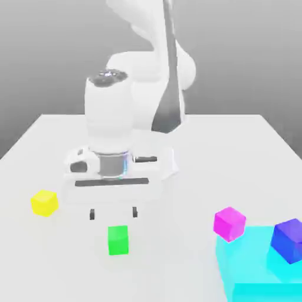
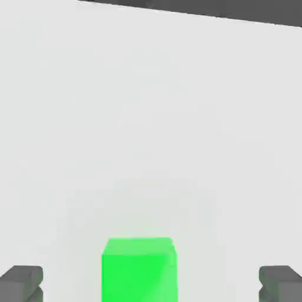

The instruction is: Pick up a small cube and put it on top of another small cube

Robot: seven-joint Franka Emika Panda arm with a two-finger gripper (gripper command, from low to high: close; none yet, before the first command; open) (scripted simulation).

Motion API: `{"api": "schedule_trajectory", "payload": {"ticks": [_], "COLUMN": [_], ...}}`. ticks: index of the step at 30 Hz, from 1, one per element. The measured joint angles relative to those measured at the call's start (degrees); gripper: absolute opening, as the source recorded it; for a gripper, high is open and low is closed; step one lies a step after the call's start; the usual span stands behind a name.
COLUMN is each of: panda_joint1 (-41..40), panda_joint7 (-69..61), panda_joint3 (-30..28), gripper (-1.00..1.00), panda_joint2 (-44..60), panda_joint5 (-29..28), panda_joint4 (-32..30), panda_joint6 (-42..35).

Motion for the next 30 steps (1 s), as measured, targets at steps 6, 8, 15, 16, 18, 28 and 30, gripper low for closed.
{"api": "schedule_trajectory", "payload": {"ticks": [6, 8, 15, 16, 18, 28, 30], "panda_joint1": [-5.3, -5.3, -4.43, -3.76, -2.77, 8.24, 11.08], "panda_joint7": [-4.56, -4.55, -3.89, -3.14, -1.42, 18.29, 23.1], "panda_joint3": [6.62, 6.62, 5.58, 4.67, 3.09, 7.8, 9.25], "gripper": [-1.0, -1.0, -1.0, -1.0, -1.0, -1.0, -1.0], "panda_joint2": [12.27, 12.27, 9.64, 7.76, 3.74, -1.52, -1.32], "panda_joint5": [5.84, 5.83, 4.99, 4.02, 1.69, -2.35, -2.42], "panda_joint4": [2.0, 2.0, 1.47, 1.09, 0.3, 10.06, 13.15], "panda_joint6": [9.8, 9.79, 7.65, 6.14, 2.93, -12.24, -15.16]}}
